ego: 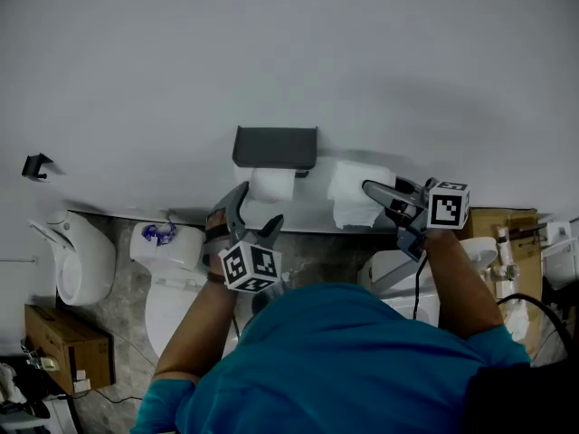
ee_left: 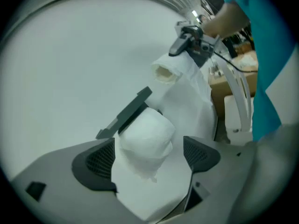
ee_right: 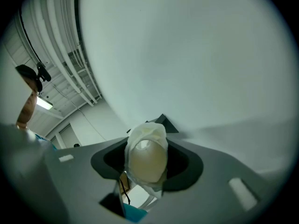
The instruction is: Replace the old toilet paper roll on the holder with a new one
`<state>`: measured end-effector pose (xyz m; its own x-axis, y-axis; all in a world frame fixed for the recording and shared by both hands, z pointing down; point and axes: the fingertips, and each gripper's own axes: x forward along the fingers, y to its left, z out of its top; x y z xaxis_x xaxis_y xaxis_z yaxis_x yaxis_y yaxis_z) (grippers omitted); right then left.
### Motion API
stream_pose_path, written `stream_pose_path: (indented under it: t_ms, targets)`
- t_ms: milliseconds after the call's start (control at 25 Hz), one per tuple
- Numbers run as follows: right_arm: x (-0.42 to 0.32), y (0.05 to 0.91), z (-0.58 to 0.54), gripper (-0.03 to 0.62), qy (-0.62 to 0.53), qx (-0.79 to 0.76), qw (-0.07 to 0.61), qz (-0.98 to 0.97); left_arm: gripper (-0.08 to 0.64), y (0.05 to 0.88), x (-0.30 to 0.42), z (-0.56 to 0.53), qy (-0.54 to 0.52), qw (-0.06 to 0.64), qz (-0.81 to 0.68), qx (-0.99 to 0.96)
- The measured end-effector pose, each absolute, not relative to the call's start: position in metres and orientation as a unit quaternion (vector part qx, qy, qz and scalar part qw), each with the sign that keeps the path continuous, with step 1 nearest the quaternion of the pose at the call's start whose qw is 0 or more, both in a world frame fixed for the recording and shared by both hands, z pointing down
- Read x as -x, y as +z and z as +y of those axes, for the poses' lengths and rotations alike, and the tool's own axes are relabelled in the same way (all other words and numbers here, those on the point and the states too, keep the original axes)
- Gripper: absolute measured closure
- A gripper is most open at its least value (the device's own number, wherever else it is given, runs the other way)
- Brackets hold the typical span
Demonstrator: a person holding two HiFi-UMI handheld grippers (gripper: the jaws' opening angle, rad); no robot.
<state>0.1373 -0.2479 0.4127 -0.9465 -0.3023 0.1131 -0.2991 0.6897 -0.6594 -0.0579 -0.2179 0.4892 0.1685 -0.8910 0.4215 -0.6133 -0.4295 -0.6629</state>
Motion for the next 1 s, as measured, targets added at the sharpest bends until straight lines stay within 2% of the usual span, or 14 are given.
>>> stream_pose_path:
  t_ms: [240,320,560,600,720,840,1000]
  targets:
    - [-0.116,0.372,-0.25,0.399,-0.325,0.171,0.013,0.93,0.106,0.447,0.092,-0.204,-0.286,0.068,0.503,0.813]
    - [-0.105,0.35,-0.256,0.399,-0.308,0.178,0.017,0.935,0.156,0.432,0.101,-0.201,-0.233,0.028,0.492,0.839]
    - [-0.056,0.286,-0.281,0.399,-0.252,0.193,0.022,0.948,0.467,0.387,0.132,-0.196,-0.092,-0.058,0.451,0.886]
    - [-0.041,0.276,-0.288,0.399,-0.245,0.192,0.024,0.95,0.496,0.38,0.14,-0.197,-0.072,-0.069,0.441,0.892]
    - [0.001,0.247,-0.304,0.399,-0.223,0.192,0.031,0.955,0.505,0.364,0.166,-0.2,-0.036,-0.088,0.419,0.903]
    - [0.011,0.234,-0.304,0.399,-0.199,0.196,0.033,0.96,0.503,0.359,0.163,-0.191,-0.026,-0.092,0.406,0.909]
    - [0.024,0.267,-0.312,0.398,-0.211,0.2,-0.01,0.957,0.505,0.355,0.16,-0.189,-0.02,-0.096,0.39,0.916]
